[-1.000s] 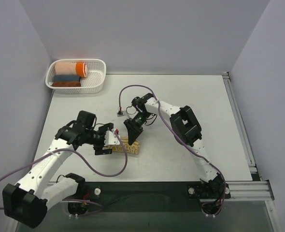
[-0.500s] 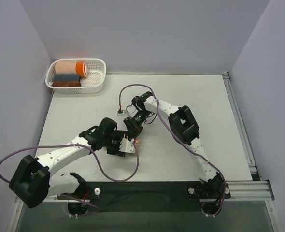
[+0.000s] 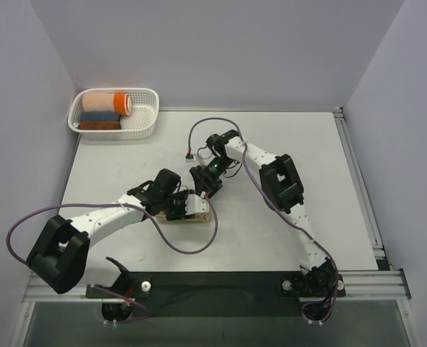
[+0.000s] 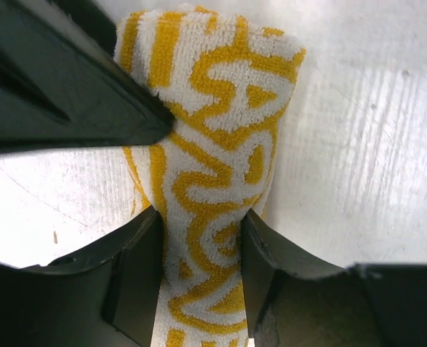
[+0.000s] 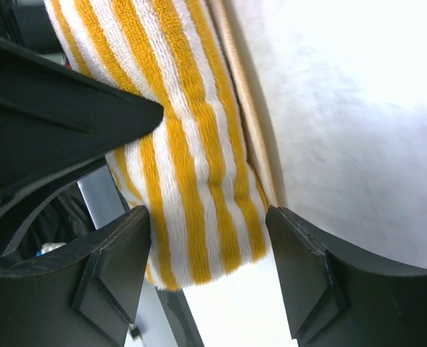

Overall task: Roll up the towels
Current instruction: Roll the towel, then place the rolled towel into the container

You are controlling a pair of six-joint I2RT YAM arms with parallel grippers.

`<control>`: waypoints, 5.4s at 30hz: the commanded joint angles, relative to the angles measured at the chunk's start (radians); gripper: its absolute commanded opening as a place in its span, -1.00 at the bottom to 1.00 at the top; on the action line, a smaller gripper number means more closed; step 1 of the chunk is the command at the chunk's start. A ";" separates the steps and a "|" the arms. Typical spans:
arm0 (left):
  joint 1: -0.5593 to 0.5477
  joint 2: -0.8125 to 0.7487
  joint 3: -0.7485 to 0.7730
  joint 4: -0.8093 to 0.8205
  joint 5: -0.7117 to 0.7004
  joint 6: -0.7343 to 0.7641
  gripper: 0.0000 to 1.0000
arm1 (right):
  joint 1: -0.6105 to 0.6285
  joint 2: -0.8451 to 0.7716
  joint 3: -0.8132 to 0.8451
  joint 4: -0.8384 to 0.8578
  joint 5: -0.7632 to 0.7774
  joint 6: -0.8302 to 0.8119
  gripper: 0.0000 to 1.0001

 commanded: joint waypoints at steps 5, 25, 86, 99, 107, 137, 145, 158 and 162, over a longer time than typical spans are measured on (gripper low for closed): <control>0.107 0.119 0.047 -0.144 0.084 -0.166 -0.30 | -0.105 -0.247 -0.174 0.113 0.016 0.123 0.29; 0.237 0.298 0.198 -0.265 0.257 -0.198 -0.21 | -0.044 -0.351 -0.437 0.423 0.019 0.258 0.29; 0.133 0.350 0.242 -0.193 0.103 -0.074 -0.02 | -0.095 -0.123 -0.213 0.432 -0.170 0.489 -1.00; 0.125 0.363 0.187 -0.247 0.060 -0.019 0.52 | -0.148 -0.064 -0.124 0.440 -0.111 0.512 -1.00; 0.125 0.397 0.233 -0.279 0.076 -0.054 -0.30 | -0.145 -0.050 -0.115 0.449 -0.110 0.527 -1.00; 0.532 0.780 1.576 -0.403 -0.124 -0.845 -1.00 | -0.457 -0.543 -0.501 0.399 -0.099 0.412 1.00; 0.587 1.059 1.894 -0.246 -0.227 -0.798 -1.00 | -0.458 -0.523 -0.508 0.386 -0.096 0.401 1.00; 0.631 1.220 1.842 -0.037 -0.252 -0.775 -1.00 | -0.460 -0.508 -0.523 0.376 -0.080 0.381 1.00; 0.630 1.246 1.816 -0.038 -0.252 -0.759 -1.00 | -0.458 -0.503 -0.529 0.373 -0.079 0.378 1.00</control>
